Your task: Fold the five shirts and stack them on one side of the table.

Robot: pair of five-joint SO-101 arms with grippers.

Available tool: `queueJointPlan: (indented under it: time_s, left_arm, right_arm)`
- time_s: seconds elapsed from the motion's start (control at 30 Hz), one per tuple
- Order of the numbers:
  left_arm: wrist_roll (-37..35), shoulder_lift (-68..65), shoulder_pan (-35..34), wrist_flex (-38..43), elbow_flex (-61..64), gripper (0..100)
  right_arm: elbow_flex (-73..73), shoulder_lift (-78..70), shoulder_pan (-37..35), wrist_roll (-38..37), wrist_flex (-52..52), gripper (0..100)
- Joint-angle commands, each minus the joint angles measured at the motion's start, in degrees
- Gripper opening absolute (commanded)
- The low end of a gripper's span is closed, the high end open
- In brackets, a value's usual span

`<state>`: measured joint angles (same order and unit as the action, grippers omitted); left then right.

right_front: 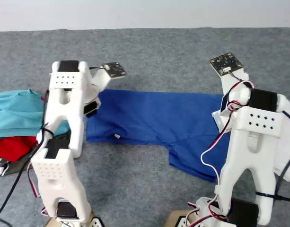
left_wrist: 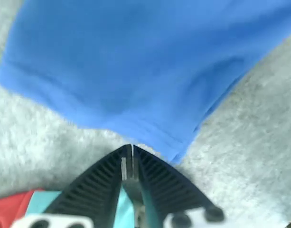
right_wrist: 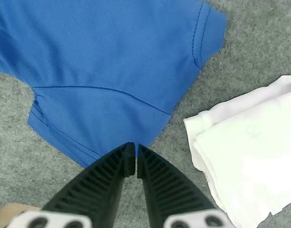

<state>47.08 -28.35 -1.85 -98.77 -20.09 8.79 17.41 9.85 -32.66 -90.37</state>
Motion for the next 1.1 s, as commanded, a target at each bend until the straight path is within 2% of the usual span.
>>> queueJointPlan:
  time_s: [0.0, 0.23, 0.4, 0.83, 1.07]
  left_arm:
    - [-1.93, 1.05, 2.73, -0.79, -1.98, 1]
    - [-2.02, -7.74, 3.16, 0.53, -1.98, 1]
    - [-1.85, -11.34, 2.73, -1.67, -1.98, 1]
    - [1.23, -11.34, 2.55, -1.85, 2.33, 1]
    - [2.37, -9.85, -0.53, -1.85, 3.3, 1]
  right_arm:
    - [-1.67, -0.04, -0.66, 0.53, -0.31, 1.0]
    - [-1.67, 0.04, -0.66, 0.53, -0.4, 1.0]
    - [-1.67, -0.04, -0.66, 0.53, -0.4, 1.0]
    - [-1.67, 0.04, -0.57, 0.53, -0.4, 1.0]
    - [-1.67, 0.04, -0.57, 0.44, -0.4, 1.0]
